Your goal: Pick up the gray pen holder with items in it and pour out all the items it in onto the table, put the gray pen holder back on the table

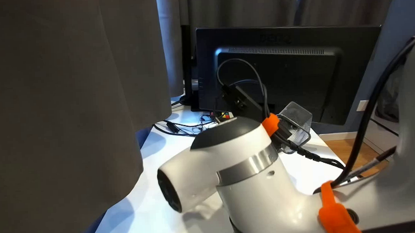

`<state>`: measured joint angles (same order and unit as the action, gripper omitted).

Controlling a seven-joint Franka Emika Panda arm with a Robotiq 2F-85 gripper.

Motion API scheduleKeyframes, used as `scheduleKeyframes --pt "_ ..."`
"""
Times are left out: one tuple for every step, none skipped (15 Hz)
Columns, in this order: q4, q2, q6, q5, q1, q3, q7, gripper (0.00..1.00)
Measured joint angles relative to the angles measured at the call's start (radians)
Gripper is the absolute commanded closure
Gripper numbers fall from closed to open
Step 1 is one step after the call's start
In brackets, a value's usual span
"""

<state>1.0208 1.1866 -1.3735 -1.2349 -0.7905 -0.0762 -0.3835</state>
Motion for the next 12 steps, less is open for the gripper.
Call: scheduleKeyframes --pt "0.001 -0.023 -0.002 0.019 0.010 0.006 0.028 0.98" --pt "0.004 -0.047 -0.011 0.039 0.021 0.013 0.052 0.98" --pt "0.010 -0.074 -0.025 0.060 0.034 0.022 0.077 0.98" --pt "0.021 -0.103 -0.044 0.083 0.046 0.031 0.103 0.98" --pt "0.033 -0.130 -0.060 0.105 0.057 0.041 0.130 0.98" --pt "0.049 -0.158 -0.079 0.129 0.069 0.052 0.160 0.98" --pt "0.066 -0.184 -0.096 0.152 0.079 0.063 0.191 0.98" --pt "0.087 -0.212 -0.118 0.175 0.091 0.074 0.225 0.98" --pt "0.110 -0.239 -0.139 0.197 0.102 0.085 0.258 0.98" --pt "0.135 -0.267 -0.164 0.217 0.113 0.095 0.291 0.98" --pt "0.162 -0.295 -0.190 0.239 0.126 0.106 0.326 0.98" --pt "0.190 -0.323 -0.217 0.258 0.138 0.116 0.361 0.98"
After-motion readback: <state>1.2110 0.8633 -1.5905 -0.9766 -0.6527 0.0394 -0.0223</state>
